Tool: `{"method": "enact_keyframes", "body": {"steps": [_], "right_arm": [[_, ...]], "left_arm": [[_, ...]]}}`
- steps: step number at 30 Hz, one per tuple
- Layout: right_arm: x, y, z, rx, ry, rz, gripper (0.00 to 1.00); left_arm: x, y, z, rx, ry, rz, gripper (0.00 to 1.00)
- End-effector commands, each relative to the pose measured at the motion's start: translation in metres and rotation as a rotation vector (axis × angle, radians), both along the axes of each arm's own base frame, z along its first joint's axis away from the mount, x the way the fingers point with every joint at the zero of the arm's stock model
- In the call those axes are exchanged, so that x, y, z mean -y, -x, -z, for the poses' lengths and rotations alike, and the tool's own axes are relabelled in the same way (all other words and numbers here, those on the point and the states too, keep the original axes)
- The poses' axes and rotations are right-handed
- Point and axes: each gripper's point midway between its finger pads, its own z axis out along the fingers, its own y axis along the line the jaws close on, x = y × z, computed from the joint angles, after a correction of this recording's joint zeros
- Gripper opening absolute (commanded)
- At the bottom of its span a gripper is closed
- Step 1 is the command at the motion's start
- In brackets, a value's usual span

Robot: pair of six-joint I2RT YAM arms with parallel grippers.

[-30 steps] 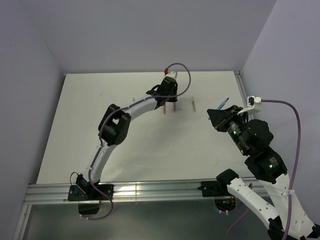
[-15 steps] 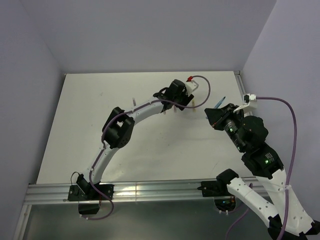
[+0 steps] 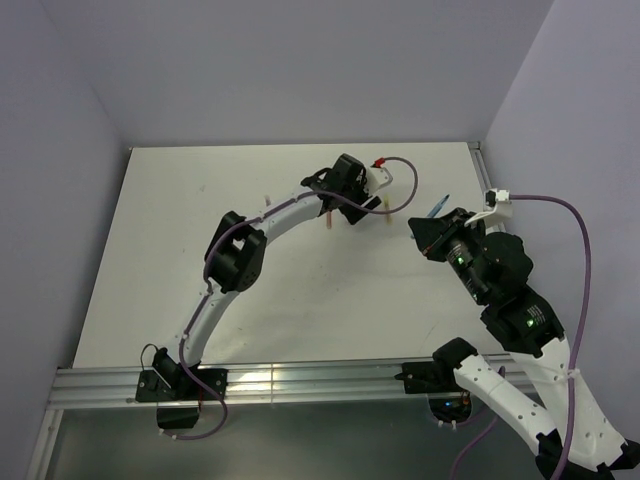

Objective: Insert the pens into the pen caps
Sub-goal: Insert the pen cap onto the pen.

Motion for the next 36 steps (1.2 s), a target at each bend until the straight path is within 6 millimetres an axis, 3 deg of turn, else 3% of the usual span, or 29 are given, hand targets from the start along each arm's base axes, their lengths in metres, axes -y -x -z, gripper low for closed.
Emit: {"method": "enact_keyframes", "body": {"steps": [1,9,19,30,36], "right_arm": [[0.002,-0.006,-0.007,0.04,-0.007,0.018,0.0],[0.001,-0.01,-0.001,0.034,0.001,0.022,0.0],[0.001,-0.014,0.002,0.03,0.028,0.03,0.0],[-0.002,-0.017,0.004,0.021,0.046,0.015,0.0],[-0.007,-0.02,0.008,0.013,0.046,0.0,0.0]], "left_arm": [[0.004,0.006,0.008,0.001,-0.044,0.068,0.76],[0.004,0.004,0.029,0.073,-0.147,0.08,0.74],[0.005,0.0,0.037,0.089,-0.171,0.114,0.74],[0.008,-0.009,0.032,0.094,-0.143,0.151,0.73],[0.012,-0.003,0.029,0.023,-0.084,0.2,0.72]]}}
